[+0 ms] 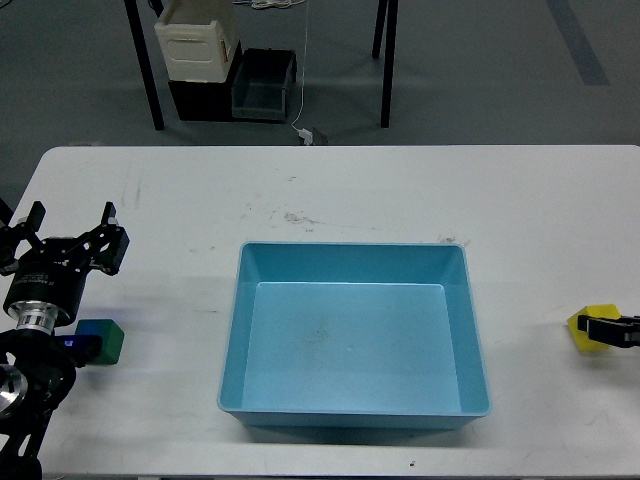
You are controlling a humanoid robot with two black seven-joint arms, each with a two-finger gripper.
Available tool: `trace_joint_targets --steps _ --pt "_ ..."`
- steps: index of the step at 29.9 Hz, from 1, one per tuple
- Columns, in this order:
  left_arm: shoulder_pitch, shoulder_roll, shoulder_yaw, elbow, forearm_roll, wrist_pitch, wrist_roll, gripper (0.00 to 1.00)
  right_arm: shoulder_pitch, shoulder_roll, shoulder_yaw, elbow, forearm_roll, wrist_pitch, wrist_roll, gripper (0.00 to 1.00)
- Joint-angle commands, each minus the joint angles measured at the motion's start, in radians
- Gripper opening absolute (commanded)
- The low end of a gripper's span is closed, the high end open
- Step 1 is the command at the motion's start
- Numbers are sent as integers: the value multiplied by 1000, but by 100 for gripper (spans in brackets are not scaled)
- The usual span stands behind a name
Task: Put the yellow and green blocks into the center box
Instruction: 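Lift the yellow cube with the right gripper and carry it over the box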
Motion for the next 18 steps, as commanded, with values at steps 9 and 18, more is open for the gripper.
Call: trace_joint_targets --steps 9,18 --pt "1 3 -2 -1 0 0 0 100 262 -156 66 111 -10 29 131 0" --pt "-1 5 -2 -1 0 2 0 100 606 -137 18 157 -239 185 201 1"
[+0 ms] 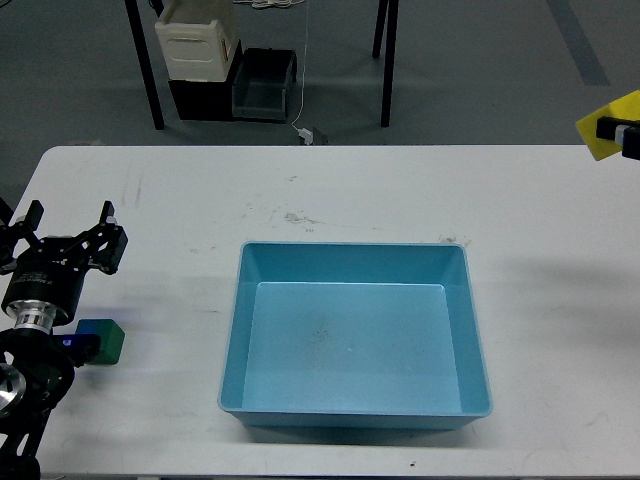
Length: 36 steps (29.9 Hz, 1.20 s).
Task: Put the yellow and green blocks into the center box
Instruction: 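Lift the yellow cube with the right gripper and carry it over the box, then lower the yellow cube into the box and open the right gripper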
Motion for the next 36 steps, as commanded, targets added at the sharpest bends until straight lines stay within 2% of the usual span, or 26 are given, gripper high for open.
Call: trace_joint_targets --steps 1,7,13,21,27,31,36 --pt "0 0 0 0 0 0 0 100 118 39 -53 41 -115 27 1 1" --pt "-3 3 -1 0 0 0 0 100 320 127 -263 123 -243 27 1 1" --pt "-11 5 -8 0 0 2 -1 100 508 297 -549 127 -243 27 1 1" --pt "-19 6 -14 0 -3 6 -1 100 512 581 -713 69 -237 40 1 1" --pt "-20 8 -17 0 -5 6 -1 100 499 694 -807 -21 -238 40 1 3" --pt "-22 8 -17 0 -5 8 -3 100 465 750 -831 -69 -238 40 1 10" --pt "-32 11 -15 0 -3 9 0 100 421 800 -836 -133 -235 40 1 36"
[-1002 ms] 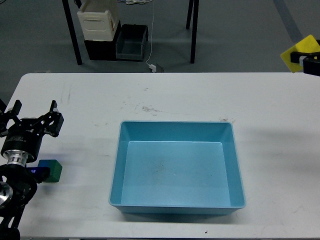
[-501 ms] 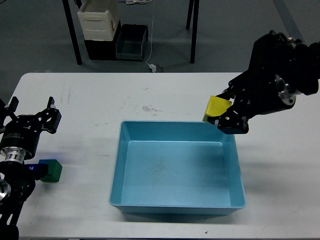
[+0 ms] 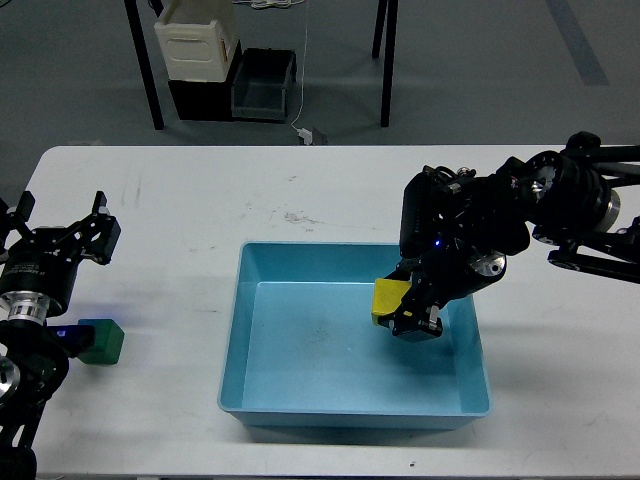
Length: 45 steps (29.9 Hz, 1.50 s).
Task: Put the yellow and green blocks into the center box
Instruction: 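Lower the yellow cube into the box and open the right gripper, then raise the right gripper away from the box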
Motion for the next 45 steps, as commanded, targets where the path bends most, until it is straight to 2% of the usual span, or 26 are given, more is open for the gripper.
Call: trace_joint_targets --steps 1,2,5,8,13,17,22,24,26,30,31,34,38,40,43,45 --pt "-10 6 2 0 2 1 7 100 -25 31 0 -37 2 0 0 40" --pt "-16 10 3 0 2 3 11 100 -27 32 -2 -38 4 0 0 45" --pt "-34 39 9 0 0 4 16 100 -30 32 0 -41 11 0 0 82" --pt "-43 78 15 0 -3 17 17 100 -30 31 0 -41 56 0 0 97" --pt "-77 138 19 3 8 101 20 100 -30 26 15 -83 146 -1 0 98" --pt "-86 213 28 6 35 57 25 100 -50 5 136 -129 273 -41 0 99" --pt "-131 266 11 9 321 -5 -1 100 -94 -6 380 -138 344 -58 0 100" --pt "-142 300 -6 8 473 -8 -42 100 -117 2 476 -155 347 -61 0 100" --pt "-165 332 -12 9 625 -8 -136 100 -154 5 587 -158 358 -67 0 100" --pt "-214 340 -11 21 909 17 -408 100 -258 23 809 -152 402 -82 0 100" --pt "-223 340 -11 29 969 29 -441 100 -281 28 855 -150 415 -90 0 100" --pt "-244 342 -9 34 1115 89 -441 100 -361 40 995 -144 462 -127 0 100" --pt "-249 351 -11 35 1160 92 -441 100 -462 46 1132 -120 554 -180 -140 100" --pt "-260 397 -8 35 1166 75 -441 100 -528 45 1205 -94 594 -194 -204 100" --pt "-258 522 2 35 1199 -35 -441 100 -638 46 1328 -35 628 -206 -284 100" --pt "-266 601 2 35 1258 -126 -441 100 -720 46 1408 15 643 -217 -309 100"
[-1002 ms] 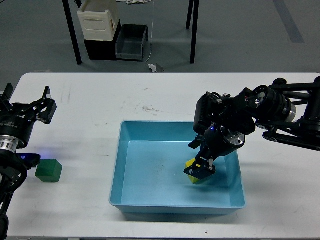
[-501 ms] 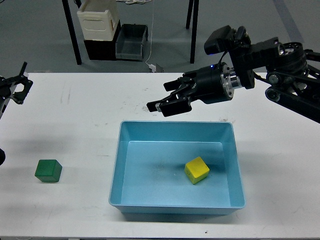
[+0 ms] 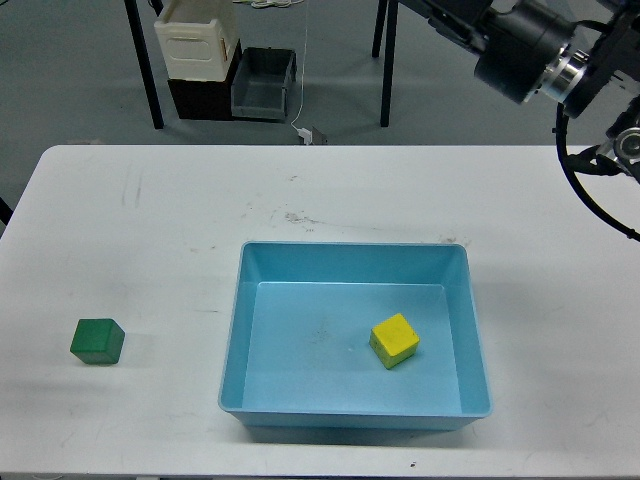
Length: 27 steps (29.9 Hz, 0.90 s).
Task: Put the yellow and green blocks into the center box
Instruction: 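Raise the right gripper away from the box, then move the left gripper down onto the green cube and close it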
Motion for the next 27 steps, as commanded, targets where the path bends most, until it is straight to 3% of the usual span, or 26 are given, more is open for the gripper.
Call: trace_joint_targets --steps 1,5,8,16,22,27 --pt "-19 139 3 1 101 -153 0 100 -148 0 145 89 36 -20 -53 100" --pt "-38 248 5 -5 354 -244 0 99 -309 0 259 198 68 -43 -55 100" --pt "-39 301 28 -25 545 -261 0 98 -438 2 338 273 70 -51 -55 100" --pt "-41 534 325 -170 706 -239 0 100 -716 6 501 379 77 -83 -42 100" --pt "-93 553 503 -216 1028 -215 0 100 -889 49 587 442 82 -105 -38 100" --pt "-101 552 615 -218 1140 -172 0 100 -958 54 624 440 83 -122 -38 100"
